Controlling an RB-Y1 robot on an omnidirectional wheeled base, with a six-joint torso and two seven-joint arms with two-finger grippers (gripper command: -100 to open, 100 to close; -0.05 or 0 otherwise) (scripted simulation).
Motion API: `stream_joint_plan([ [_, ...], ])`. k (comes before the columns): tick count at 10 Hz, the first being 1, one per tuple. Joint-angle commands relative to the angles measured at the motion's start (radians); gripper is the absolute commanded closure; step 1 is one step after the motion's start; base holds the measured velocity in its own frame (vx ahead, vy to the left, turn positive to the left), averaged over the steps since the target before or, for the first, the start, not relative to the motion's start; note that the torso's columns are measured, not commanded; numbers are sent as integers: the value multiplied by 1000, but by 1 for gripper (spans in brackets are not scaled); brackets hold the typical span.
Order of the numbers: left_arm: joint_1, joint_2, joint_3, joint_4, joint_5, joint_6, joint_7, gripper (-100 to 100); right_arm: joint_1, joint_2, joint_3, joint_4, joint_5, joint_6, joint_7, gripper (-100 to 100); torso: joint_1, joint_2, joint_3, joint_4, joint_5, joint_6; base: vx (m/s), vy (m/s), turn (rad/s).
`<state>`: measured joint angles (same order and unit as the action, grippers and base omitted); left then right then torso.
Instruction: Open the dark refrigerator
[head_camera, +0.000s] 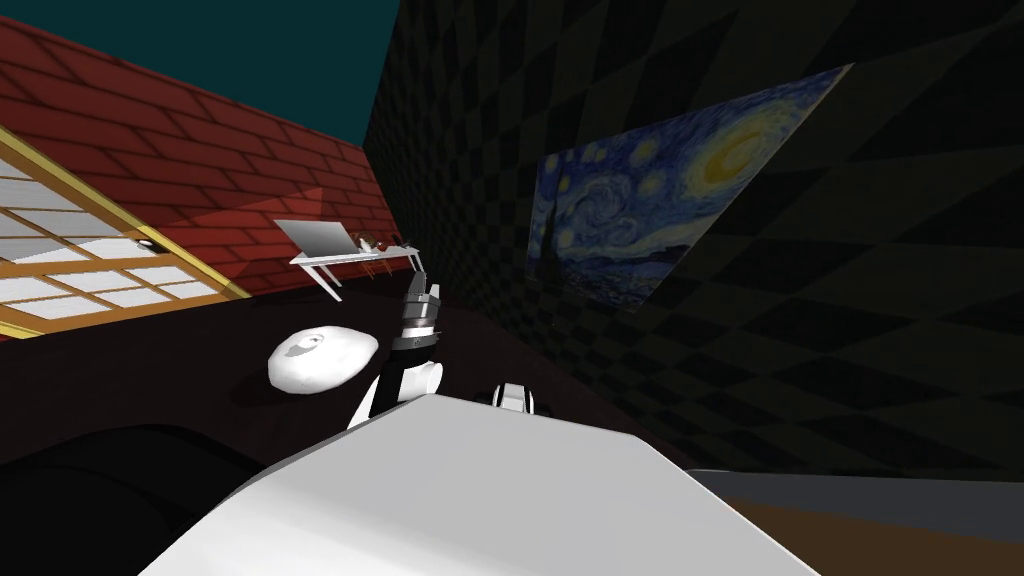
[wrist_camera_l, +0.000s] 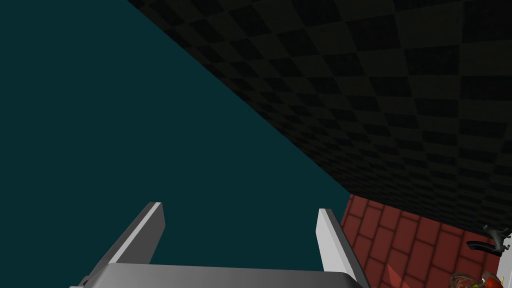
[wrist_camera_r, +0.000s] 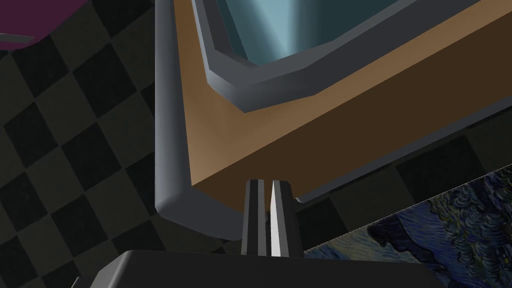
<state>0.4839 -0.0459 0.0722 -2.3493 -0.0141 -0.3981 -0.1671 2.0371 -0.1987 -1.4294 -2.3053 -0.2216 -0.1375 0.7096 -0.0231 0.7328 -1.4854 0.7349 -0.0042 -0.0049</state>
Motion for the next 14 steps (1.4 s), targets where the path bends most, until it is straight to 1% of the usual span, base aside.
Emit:
stream_joint_plan([
  [1, 0, 0, 0, 0, 0, 0, 0, 0, 26, 8, -45, 7, -24, 1, -15, -100, 5, -1, 0, 0, 3, 0, 41, 27, 9],
  [2, 0, 0, 0, 0, 0, 0, 0, 0, 12, -4, -30, 1, -19, -12, -13, -100, 8, -2, -2, -1, 5, 0, 14, 23, -10],
  [3, 0, 0, 0, 0, 0, 0, 0, 0, 11, -6, -31, -1, -19, -15, -15, 100, 10, -1, 1, 0, 3, 2, -3, 21, -10],
  [7, 0, 0, 0, 0, 0, 0, 0, 0, 11, -7, -32, -5, -19, -20, -15, 100, 16, 7, 11, 4, 0, 5, 2, 11, 0],
  [8, 0, 0, 0, 0, 0, 0, 0, 0, 10, -4, -21, 19, -22, -7, -24, -100, 17, 6, 11, 4, 0, 5, 123, 34, 9],
  [9, 0, 0, 0, 0, 0, 0, 0, 0, 9, -3, -18, 25, -22, -4, -26, -100, 15, 1, 7, 2, 0, 5, 179, 19, -29],
  [11, 0, 0, 0, 0, 0, 0, 0, 0, 8, 1, -5, 50, -24, 10, -37, -100, 10, -5, -4, -2, 5, 0, 193, 26, -10],
  [14, 0, 0, 0, 0, 0, 0, 0, 0, 7, 6, 13, 85, -27, 30, -51, -100, 8, -1, -1, -1, 5, 0, 180, 19, 9],
])
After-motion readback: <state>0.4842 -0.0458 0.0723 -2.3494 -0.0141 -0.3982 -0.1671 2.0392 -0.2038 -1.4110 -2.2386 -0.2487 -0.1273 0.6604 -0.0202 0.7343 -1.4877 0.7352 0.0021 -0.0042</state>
